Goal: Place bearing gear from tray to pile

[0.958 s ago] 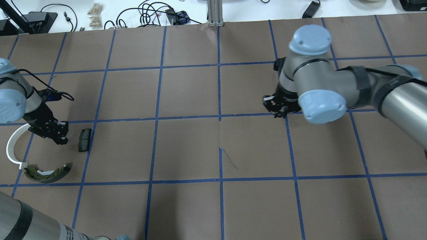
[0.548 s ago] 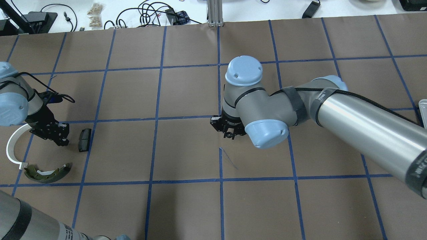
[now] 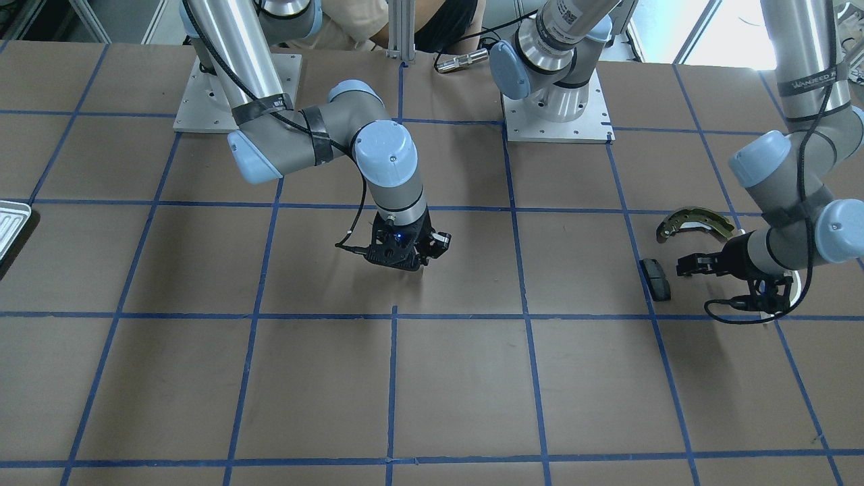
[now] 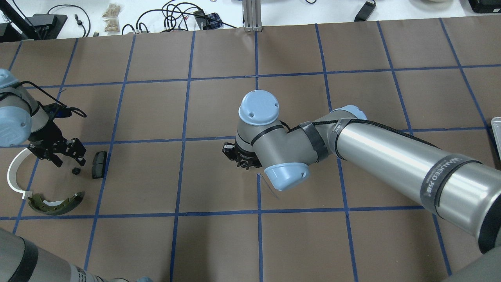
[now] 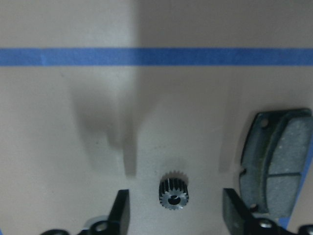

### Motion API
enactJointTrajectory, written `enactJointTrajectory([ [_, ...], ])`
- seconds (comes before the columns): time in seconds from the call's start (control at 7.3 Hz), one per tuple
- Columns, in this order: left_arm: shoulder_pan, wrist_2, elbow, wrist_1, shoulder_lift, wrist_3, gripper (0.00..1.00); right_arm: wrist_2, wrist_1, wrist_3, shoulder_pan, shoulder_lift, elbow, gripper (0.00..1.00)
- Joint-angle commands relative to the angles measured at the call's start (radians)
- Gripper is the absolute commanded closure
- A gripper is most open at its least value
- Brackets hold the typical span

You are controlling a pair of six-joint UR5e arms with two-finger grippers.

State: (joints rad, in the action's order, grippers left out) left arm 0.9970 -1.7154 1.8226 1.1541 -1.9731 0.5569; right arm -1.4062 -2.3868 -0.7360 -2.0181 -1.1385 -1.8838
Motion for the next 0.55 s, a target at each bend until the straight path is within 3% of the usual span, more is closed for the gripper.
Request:
enactJointTrajectory([
  [0.0,0.084,0.002,-0.112,0.098,0.031,-0.062,0.0,-0.017,0.026,0.071,0.04,-0.021,0.024,0.0],
  [0.27,0.251,0.022,-0.198,0.251,0.074,-0.212,0.0,-0.068,0.304,0.328,0.18,-0.113,0.151,0.0],
  [0.41,0.328,0.105,-0.189,0.266,0.103,-0.306,0.0,-0.06,0.454,0.463,0.249,-0.147,0.246,0.0],
])
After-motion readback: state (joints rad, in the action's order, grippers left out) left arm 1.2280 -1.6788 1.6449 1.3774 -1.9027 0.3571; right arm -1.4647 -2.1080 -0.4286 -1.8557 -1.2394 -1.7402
